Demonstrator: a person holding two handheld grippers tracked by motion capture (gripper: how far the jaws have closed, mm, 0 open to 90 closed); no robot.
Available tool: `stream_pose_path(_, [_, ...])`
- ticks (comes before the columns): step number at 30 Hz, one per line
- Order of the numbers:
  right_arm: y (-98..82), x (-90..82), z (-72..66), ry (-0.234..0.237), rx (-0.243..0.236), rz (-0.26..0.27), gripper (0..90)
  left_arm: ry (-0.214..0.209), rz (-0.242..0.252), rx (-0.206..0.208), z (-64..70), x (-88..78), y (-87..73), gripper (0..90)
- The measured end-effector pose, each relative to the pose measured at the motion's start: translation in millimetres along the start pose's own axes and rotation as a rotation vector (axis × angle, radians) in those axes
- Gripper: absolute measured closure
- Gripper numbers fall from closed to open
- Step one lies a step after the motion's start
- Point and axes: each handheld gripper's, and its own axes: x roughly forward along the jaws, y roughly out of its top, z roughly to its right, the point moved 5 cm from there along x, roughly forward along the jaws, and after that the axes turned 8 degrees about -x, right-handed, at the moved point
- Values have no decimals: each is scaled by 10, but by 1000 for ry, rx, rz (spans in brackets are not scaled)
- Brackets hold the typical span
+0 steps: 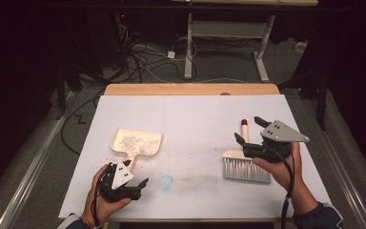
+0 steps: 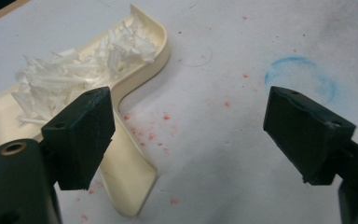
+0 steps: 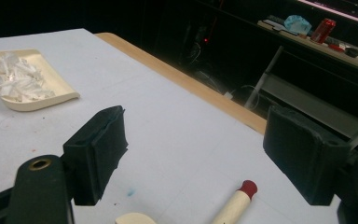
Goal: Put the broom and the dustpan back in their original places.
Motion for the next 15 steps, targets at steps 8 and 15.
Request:
stream_pose_path(8, [0,-89,-45,11,-13,4,227,5,-3,18,-8,13,3,160])
stream_pose_path(15, [-18,-190,-53,17,-23,-1,226,-1,-7,9,13,10,-1,159])
